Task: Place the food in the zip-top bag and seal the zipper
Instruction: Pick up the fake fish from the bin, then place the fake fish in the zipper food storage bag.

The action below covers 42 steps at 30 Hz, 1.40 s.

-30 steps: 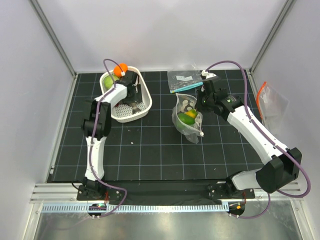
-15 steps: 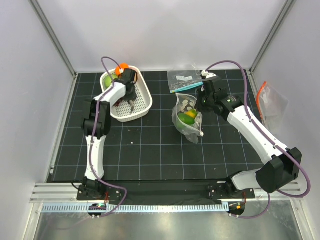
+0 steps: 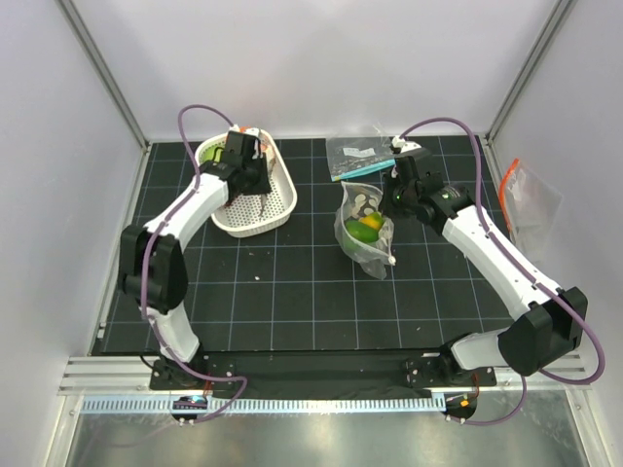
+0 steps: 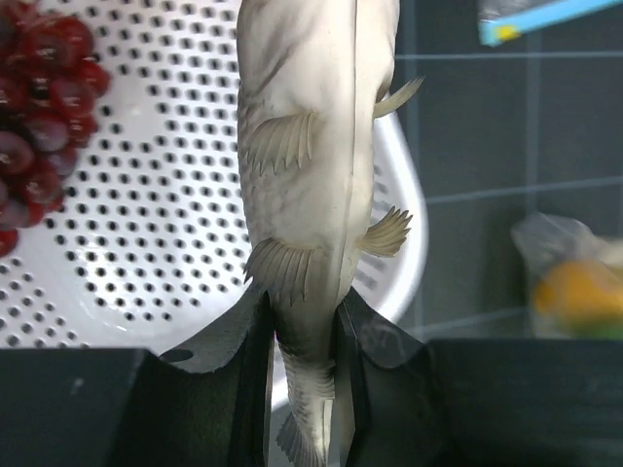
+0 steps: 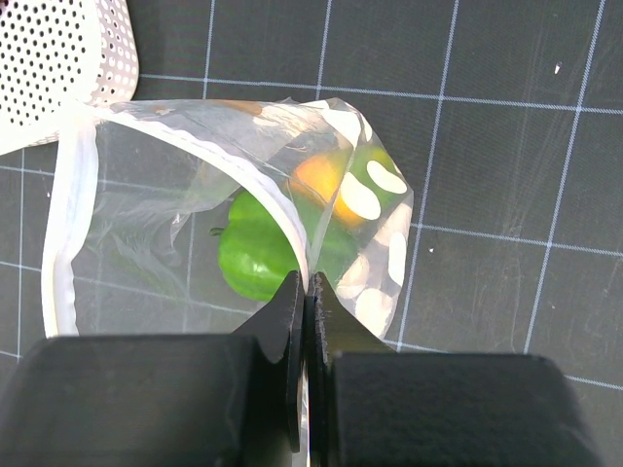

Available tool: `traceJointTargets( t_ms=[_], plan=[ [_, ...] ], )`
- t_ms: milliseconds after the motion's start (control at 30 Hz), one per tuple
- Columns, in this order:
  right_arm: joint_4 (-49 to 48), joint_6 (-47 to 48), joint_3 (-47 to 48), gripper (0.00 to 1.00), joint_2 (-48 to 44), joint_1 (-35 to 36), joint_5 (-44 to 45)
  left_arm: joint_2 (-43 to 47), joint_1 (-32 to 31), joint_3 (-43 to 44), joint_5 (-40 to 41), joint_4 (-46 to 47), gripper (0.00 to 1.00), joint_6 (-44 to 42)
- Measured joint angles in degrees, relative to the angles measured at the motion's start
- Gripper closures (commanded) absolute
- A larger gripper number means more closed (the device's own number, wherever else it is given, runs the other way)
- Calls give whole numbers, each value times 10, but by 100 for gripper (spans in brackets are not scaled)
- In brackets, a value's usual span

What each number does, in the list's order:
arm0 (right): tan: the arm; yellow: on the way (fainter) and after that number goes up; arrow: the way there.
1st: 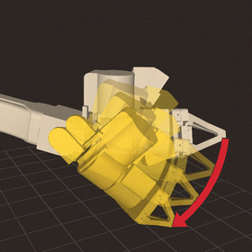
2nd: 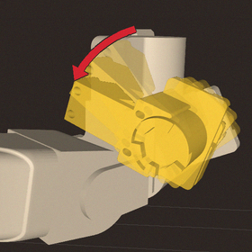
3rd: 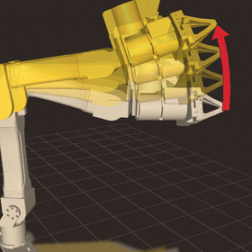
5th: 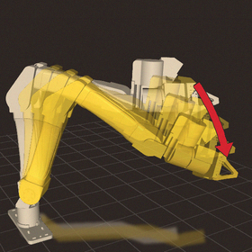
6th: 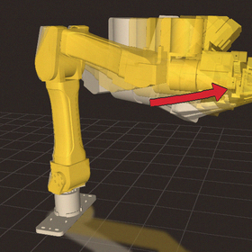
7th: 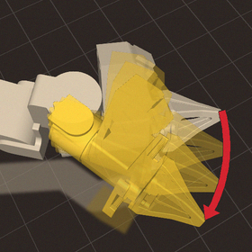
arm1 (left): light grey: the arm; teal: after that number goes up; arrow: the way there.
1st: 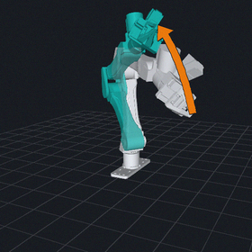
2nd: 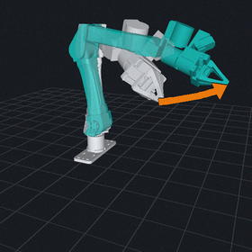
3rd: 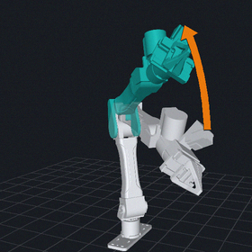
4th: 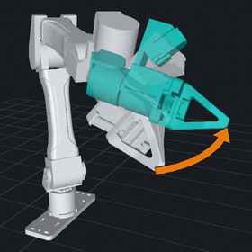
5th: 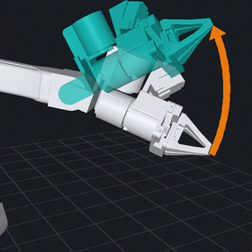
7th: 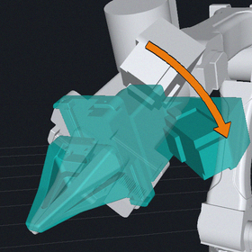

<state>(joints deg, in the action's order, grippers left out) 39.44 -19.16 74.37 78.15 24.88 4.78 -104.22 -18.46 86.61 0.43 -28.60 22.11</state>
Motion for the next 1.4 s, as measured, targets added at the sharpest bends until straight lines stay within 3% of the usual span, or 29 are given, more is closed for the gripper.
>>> traceJointTargets(
  t_ms=[700, 933, 1100, 1233, 1267, 1400],
  plan=[
    [-17, -3, 1, 99, 10, 0, -1, 270, -196, -130, -129, 18, 84, 37],
    [-23, -5, 1, 99, 10, 0, 0, 304, -244, -174, -190, 13, 84, 83],
    [-28, -5, 1, 99, 10, 0, 1, 311, -260, -180, -238, 15, 92, 127],
    [-30, -5, 1, 99, 10, 0, 5, 297, -260, -178, -264, 28, 92, 171],
    [-30, -5, 1, 99, 10, 0, 7, 290, -260, -176, -270, 31, 97, 186],
    [-31, -5, -3, 99, 7, 0, 19, 244, -260, -150, -285, 41, 100, 248]
  ],
)
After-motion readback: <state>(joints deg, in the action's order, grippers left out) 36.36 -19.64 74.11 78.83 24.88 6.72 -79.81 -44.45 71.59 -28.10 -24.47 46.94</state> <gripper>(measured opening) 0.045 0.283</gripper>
